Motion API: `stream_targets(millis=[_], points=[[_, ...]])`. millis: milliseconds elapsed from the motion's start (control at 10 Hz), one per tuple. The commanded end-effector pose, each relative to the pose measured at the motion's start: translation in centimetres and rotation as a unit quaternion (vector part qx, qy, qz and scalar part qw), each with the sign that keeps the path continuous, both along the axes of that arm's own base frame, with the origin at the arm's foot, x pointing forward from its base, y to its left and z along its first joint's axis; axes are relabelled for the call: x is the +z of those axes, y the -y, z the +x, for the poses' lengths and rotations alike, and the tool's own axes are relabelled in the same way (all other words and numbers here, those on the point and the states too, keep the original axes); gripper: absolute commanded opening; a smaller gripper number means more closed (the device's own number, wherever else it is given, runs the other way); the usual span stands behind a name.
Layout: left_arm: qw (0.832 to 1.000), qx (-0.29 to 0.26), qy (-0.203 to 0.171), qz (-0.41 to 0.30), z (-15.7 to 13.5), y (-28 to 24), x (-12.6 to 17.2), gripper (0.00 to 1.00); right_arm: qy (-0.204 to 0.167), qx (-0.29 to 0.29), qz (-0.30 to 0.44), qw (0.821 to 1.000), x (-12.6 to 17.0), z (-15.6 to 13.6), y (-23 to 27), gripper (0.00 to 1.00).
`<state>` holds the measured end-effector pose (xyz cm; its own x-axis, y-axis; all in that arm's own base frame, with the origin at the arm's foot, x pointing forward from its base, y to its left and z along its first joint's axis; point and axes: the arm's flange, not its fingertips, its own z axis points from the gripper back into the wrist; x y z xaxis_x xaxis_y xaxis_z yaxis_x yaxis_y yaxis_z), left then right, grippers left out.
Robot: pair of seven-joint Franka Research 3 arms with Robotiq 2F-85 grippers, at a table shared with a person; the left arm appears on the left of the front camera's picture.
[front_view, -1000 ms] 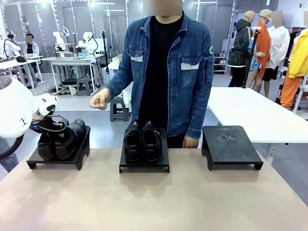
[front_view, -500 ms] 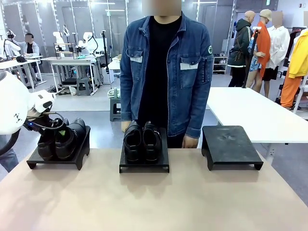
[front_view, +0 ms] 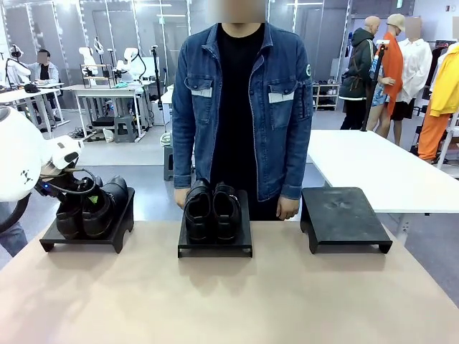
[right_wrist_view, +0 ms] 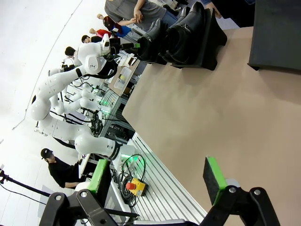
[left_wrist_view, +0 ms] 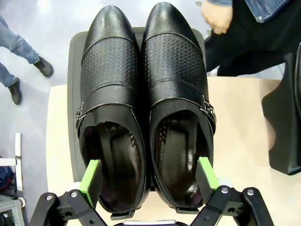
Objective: Place the shoes on the stand as instructed by the person.
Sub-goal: Pick up another pair of Shoes and place it on the Shoes Stand indicated by the person.
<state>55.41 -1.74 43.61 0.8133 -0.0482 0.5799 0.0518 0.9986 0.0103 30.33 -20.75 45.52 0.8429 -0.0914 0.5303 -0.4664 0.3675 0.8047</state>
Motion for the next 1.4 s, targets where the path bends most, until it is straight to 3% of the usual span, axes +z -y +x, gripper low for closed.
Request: stream_targets(millis=[0,600,700,800,900,1100,1300], points=[[1.000,0.003,0.006,-0.001,0.5,-0.2,0.1,1.00,0.008,0.001,0.004,1.000,0.1,-0.1,0.0,1.00],[1.000,0.000,0.000,0.000,0.0,0.0,0.0,1.00,0.008,0.001,0.004,1.000,0.1,-0.1,0.0,1.00],[0.998,-0.023,-0.045,-0.039,-1.0,-1.4,2.5,1.00,0.008,0.001,0.004,1.000,0.1,-0.1,0.0,1.00],[0.995,-0.053,-0.067,-0.048,-2.7,-3.0,5.0,1.00,0.008,0.001,0.004,1.000,0.1,-0.1,0.0,1.00],[0.988,-0.079,-0.092,-0.095,-5.1,-5.1,7.7,1.00,0.008,0.001,0.004,1.000,0.1,-0.1,0.0,1.00],[0.974,-0.124,-0.105,-0.157,-9.5,-9.1,11.2,1.00,0.008,0.001,0.004,1.000,0.1,-0.1,0.0,1.00],[0.932,-0.192,-0.134,-0.276,-14.0,-13.1,12.0,1.00,0.008,0.001,0.004,1.000,0.1,-0.1,0.0,1.00]])
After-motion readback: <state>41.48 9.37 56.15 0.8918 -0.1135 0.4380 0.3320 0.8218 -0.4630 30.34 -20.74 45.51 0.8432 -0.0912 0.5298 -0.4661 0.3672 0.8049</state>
